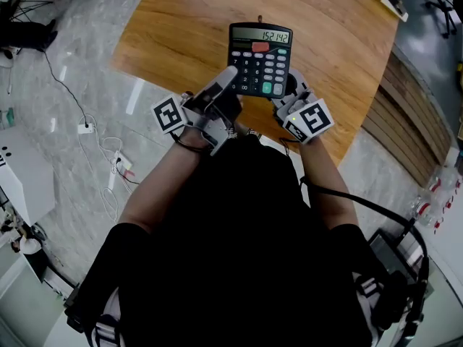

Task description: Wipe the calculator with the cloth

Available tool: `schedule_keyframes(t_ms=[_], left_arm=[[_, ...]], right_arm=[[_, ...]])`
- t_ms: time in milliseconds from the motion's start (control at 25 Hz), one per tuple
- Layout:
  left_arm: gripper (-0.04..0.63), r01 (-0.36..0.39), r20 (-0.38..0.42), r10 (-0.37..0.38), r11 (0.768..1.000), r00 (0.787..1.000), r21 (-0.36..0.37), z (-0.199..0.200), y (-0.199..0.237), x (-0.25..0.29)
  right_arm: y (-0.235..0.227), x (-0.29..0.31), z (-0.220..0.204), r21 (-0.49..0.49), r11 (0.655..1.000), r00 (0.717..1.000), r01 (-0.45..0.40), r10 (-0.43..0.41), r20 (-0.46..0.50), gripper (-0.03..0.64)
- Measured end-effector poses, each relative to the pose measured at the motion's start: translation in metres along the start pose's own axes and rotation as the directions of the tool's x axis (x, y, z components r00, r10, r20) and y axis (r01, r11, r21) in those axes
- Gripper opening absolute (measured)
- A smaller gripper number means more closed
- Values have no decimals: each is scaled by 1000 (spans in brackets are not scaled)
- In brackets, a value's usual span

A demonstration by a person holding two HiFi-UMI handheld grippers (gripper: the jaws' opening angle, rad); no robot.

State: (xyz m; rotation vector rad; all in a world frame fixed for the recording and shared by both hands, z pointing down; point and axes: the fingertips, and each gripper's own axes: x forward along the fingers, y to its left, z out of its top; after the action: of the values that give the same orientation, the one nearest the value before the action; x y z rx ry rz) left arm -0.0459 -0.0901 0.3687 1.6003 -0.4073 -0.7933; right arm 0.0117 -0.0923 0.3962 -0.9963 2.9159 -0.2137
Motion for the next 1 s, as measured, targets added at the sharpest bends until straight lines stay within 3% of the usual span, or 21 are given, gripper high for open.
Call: schedule_keyframes(t_ms=[200, 400, 600, 760, 880, 1000], left_arm=[[71, 15, 49, -15, 1000, 999, 1, 17, -5, 3], [71, 25, 37, -25, 1000, 999, -8, 15, -7, 4], [71, 35, 4, -35, 999, 999, -41, -3, -8, 4], [71, 58, -24, -60, 996, 998, -61, -12, -13, 1], [71, 64, -57, -69, 995, 996, -78, -19, -14, 0], [71, 65, -59, -71, 992, 996, -107, -20, -12, -2]], right_arm=[[43, -3, -3, -73, 988, 990, -139, 137, -33, 80], [46, -2, -7, -97, 980, 983, -174, 167, -71, 80], [26, 3, 4, -130, 983, 992, -130, 128, -23, 80], [3, 6, 7, -148, 989, 1000, -30, 30, -6, 80], [-16, 8, 14, -120, 992, 999, 42, -38, 37, 80], [-20, 13, 19, -95, 994, 997, 60, -55, 60, 80]])
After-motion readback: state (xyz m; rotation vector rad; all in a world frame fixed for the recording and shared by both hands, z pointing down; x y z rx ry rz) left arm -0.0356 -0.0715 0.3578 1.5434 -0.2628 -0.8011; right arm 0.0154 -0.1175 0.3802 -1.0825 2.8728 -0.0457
